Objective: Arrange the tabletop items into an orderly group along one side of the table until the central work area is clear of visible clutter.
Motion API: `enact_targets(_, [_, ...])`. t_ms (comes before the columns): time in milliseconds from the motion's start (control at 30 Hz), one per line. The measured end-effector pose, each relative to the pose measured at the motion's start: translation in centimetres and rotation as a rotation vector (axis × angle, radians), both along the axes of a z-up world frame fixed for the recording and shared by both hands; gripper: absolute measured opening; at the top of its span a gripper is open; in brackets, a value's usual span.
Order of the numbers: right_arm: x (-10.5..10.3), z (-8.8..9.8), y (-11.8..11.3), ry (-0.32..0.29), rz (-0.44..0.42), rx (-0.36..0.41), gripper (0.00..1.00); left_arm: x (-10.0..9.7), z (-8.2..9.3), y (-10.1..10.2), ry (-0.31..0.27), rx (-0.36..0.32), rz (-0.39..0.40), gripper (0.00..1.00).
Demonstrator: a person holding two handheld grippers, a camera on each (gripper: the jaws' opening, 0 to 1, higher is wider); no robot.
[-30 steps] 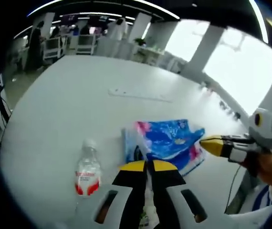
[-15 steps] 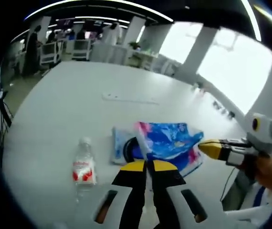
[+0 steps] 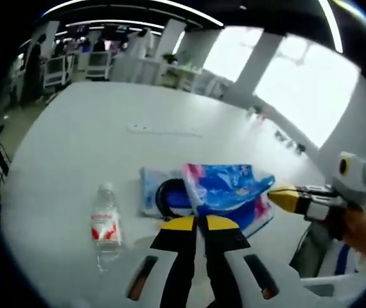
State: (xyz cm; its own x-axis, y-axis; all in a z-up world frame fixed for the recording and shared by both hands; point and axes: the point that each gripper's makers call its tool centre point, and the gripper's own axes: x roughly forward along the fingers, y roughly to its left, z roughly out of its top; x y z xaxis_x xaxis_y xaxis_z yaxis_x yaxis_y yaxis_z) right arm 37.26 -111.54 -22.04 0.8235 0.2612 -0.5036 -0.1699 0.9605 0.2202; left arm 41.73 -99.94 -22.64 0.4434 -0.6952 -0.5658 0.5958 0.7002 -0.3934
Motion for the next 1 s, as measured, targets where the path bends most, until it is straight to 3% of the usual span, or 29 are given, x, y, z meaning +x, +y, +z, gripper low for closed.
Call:
enact_targets(267, [-0.1,-0.3,-1.9,0.007,-0.022,0.015,0.0,-0.9,-0.1,-1.6,-0.014,0.02,-0.037,0.0])
enact_targets(500, [0.3,-0.7,-3.9,0.002,0.018,0.032,0.0,-0.7,-1.0,-3.6,0.001,0.045,0.002,0.0])
enact_targets(800, [-0.4,-1.9,-9.9,0.032,0.032,0.042,0.0,-1.9,-2.2,-9.6,0.026,0.051,0.039,0.0])
enact_targets(1000, [-0.7,-2.2,-14.2,0.033,-0.003,0.074,0.0,-2.0,-2.3,-13.3,0.051,0.035,0.042,0.0])
